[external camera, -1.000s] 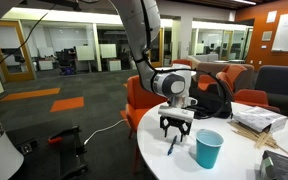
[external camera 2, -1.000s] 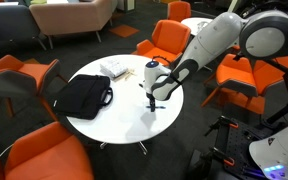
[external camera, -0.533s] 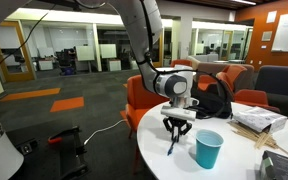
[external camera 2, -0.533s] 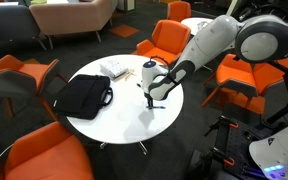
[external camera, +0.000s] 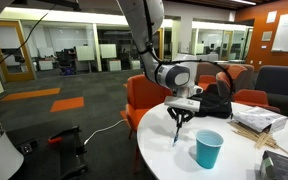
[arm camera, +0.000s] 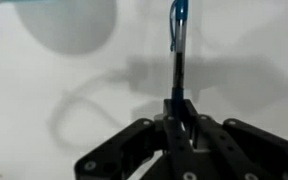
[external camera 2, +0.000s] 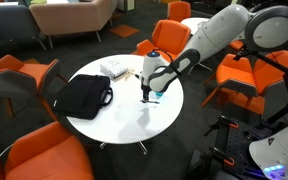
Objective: Put the pen into the cup.
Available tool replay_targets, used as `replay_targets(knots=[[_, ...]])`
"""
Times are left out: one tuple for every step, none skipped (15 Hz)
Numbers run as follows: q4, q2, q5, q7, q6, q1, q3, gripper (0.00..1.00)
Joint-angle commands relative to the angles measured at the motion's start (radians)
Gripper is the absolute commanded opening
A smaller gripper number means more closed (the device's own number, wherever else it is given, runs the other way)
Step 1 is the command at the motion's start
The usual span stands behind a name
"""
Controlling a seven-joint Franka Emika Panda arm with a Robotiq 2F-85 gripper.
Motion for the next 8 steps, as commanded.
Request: replay_targets(knots=[[-0.148, -0.118, 0.108, -0.181, 0.099, -0.189, 0.183, 0.00], [-0.180, -0.142, 0.147, -0.243, 0.124, -0.250, 0.241, 0.00], [-0.214, -0.162, 0.191, -0.314, 0.154, -0.313, 0.300, 0.00], [-0.239, -0.181, 0.224, -0.382, 0.179, -0.365, 0.347, 0.00], [-0.274, -0.195, 0.258, -0.449, 0.221, -0.420, 0.394, 0.00], [-0.302, -0.207, 0.287, -0.514, 0.243, -0.482, 0.449, 0.00], [-0.330, -0.213, 0.303, -0.574, 0.272, -0.544, 0.501, 0.00], [-0.355, -0.212, 0.313, -0.623, 0.296, -0.610, 0.559, 0.00]])
